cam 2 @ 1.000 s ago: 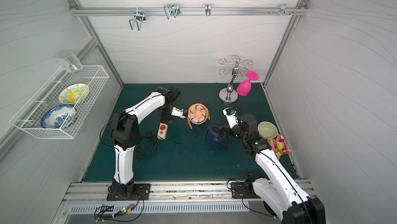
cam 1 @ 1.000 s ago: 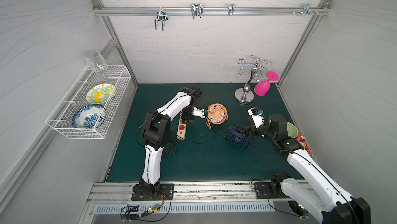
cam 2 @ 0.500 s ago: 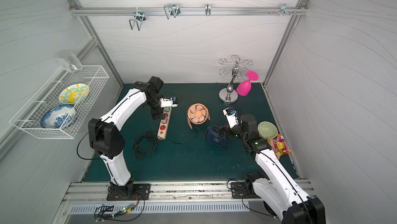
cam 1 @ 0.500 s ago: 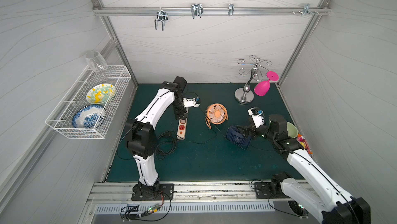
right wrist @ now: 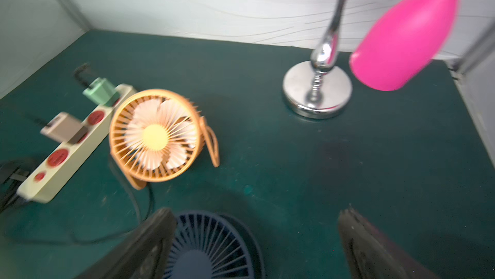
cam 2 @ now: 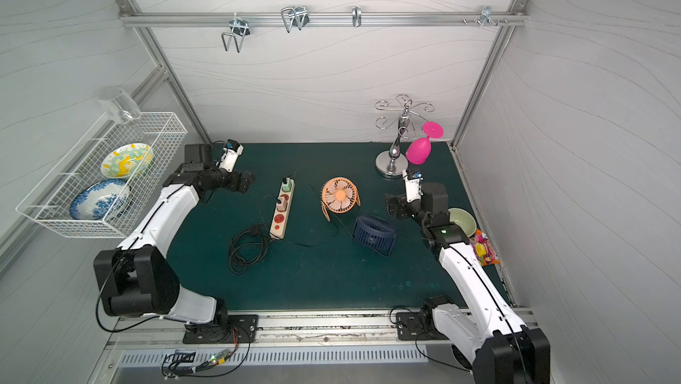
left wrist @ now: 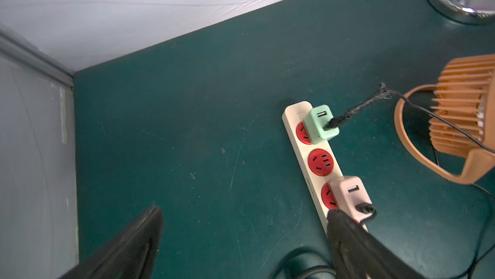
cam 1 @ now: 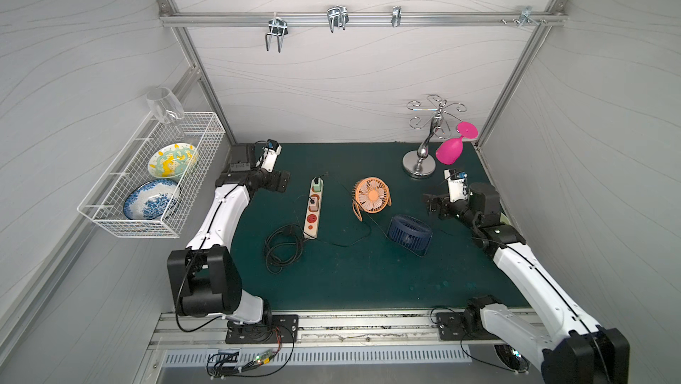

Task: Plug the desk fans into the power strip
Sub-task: Reset both arms

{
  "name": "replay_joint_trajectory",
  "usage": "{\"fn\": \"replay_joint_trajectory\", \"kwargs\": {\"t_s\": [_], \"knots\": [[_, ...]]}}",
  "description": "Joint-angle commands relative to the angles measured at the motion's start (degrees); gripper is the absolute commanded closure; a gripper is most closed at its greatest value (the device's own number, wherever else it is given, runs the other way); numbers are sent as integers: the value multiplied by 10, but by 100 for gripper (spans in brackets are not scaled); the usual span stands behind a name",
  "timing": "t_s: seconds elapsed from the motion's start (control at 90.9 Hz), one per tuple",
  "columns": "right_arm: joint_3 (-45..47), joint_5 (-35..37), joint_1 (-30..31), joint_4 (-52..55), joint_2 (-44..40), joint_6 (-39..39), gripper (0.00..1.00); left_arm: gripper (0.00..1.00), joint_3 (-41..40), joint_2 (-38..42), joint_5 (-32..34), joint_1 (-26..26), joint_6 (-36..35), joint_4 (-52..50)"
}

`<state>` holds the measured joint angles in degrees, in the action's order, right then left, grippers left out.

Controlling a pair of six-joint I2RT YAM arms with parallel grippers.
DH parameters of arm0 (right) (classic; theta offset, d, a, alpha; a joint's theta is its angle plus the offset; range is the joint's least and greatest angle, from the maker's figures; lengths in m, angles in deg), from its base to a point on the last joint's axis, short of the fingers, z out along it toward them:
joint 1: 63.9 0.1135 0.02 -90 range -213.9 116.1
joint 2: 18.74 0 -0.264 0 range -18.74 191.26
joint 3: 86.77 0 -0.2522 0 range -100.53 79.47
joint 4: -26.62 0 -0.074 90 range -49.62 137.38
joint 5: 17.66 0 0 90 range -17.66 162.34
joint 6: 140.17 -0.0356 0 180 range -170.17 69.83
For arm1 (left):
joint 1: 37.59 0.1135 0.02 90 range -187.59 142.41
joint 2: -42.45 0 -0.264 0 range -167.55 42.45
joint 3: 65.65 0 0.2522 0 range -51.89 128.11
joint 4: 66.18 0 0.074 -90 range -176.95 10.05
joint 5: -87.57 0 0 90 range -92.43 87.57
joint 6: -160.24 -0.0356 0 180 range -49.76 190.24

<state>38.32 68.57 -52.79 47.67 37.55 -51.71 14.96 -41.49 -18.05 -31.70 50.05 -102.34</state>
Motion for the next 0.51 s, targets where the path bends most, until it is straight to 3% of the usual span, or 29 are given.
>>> {"fn": "replay_joint_trajectory", "kwargs": {"t_s": [0.0,0.099,0.341,0.495], "knots": [[-10,30,-30,-13,17,-36,1,0,-56,18,12,0,104,156],[-9,41,-48,-30,40,-36,1,0,-115,22,39,0,127,212],[24,107,-82,-102,97,-26,1,0,-257,29,2,0,165,361],[38,109,-99,-166,140,-10,1,0,-319,4,-12,-2,173,485]]}}
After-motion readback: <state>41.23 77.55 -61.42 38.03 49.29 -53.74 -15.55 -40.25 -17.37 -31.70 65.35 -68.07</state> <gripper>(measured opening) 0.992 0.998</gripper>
